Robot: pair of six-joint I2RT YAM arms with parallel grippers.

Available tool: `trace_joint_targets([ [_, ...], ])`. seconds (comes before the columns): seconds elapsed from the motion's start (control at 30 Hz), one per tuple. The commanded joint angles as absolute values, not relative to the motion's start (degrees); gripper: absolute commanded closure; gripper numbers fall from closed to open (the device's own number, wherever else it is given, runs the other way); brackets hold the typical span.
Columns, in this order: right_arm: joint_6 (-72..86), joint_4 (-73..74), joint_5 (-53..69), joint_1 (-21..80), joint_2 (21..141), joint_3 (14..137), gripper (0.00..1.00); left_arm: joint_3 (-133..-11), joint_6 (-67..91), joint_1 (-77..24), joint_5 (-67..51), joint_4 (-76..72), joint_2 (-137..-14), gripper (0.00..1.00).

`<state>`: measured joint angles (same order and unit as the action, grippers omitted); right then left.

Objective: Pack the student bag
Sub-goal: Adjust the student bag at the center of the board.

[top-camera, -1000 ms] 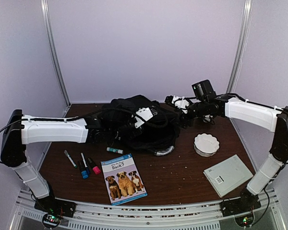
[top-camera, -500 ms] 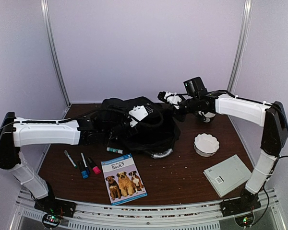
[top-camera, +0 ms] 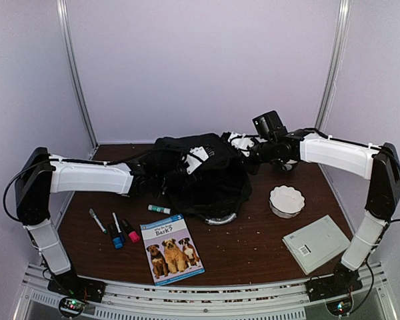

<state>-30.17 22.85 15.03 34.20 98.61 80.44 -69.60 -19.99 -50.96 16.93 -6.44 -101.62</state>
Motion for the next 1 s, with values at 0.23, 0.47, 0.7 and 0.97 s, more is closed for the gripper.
trace_joint_targets([
  [0.23, -27.8, 24.3, 16.6, 34.7, 95.5, 76.7, 0.92, -72.2, -18.1, -49.2, 10.9, -13.2, -103.7, 0.54],
  [0.47, -29.8, 27.1, 18.0, 34.6, 95.8, 77.3, 0.91, -69.9, -16.2, -49.2, 7.8, -12.0, -101.1, 0.57],
  [0.7, -30.3, 28.4, 20.3, 34.6, 94.5, 75.2, 0.89, -66.7, -13.9, -50.2, 9.3, -7.1, -97.1, 0.47],
  [0.97, -30.0, 34.8, 19.9, 34.6, 93.5, 76.6, 0.53, -63.7, -8.9, -51.8, 9.2, 2.1, -89.3, 0.25],
])
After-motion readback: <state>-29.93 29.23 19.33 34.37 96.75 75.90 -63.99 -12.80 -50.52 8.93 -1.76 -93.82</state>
